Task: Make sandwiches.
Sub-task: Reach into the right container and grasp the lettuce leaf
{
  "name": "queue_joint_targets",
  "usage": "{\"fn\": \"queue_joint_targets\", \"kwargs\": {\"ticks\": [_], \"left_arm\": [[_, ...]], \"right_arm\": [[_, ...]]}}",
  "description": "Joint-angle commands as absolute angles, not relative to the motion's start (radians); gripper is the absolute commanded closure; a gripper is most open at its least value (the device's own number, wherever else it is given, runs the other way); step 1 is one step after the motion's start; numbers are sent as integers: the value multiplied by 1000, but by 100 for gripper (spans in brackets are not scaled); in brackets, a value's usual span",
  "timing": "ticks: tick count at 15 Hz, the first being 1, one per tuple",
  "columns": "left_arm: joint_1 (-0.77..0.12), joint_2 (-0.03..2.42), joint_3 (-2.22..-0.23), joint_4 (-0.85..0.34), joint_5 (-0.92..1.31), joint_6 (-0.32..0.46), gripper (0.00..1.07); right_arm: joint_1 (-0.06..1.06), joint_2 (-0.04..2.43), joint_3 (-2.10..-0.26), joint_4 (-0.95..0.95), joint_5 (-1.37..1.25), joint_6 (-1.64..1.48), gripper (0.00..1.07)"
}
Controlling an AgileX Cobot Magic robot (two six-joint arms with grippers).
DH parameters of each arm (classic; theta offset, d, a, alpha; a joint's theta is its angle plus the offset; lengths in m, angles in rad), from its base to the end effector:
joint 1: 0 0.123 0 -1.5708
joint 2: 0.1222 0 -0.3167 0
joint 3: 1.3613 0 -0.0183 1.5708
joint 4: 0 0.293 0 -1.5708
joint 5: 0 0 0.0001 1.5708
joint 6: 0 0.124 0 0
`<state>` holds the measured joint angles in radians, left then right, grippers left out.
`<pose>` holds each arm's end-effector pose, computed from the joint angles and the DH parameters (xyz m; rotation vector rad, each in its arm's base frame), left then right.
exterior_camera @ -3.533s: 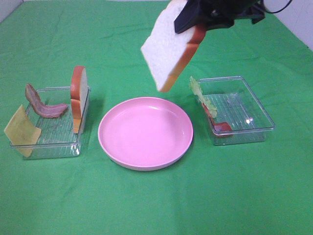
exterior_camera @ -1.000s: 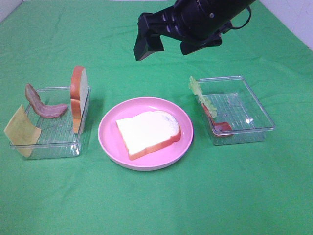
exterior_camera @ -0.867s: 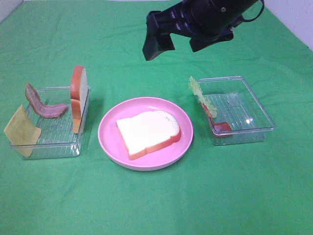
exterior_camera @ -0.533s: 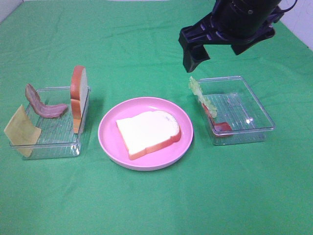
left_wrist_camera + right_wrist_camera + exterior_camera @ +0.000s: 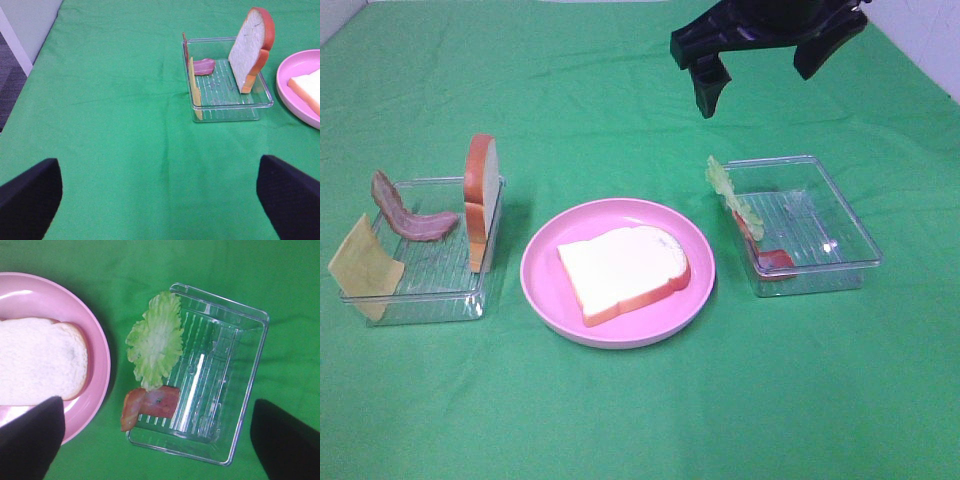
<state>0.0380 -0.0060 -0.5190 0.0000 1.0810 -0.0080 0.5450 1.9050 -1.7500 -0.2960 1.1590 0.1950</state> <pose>0.0253 0.0010 0.2870 -0.0469 2.0390 0.0188 0.4236 0.2180 0.2939 -0.5677 2.6516 -0.2011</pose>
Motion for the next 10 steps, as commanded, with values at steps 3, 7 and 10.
{"fn": "queue_joint_targets", "kwargs": {"ticks": [3,7,10], "left_arm": [[39,-20,-518,0,1076,-8,6],[39,-20,-518,0,1076,-8,6],[39,-20,-518,0,1076,-8,6]], "right_arm": [[479,2070,-1850,-174,1196,152,11],[392,2141,-1861,-68,1125,152,11],[384,2172,-1861,-25,1093,151,11]]}}
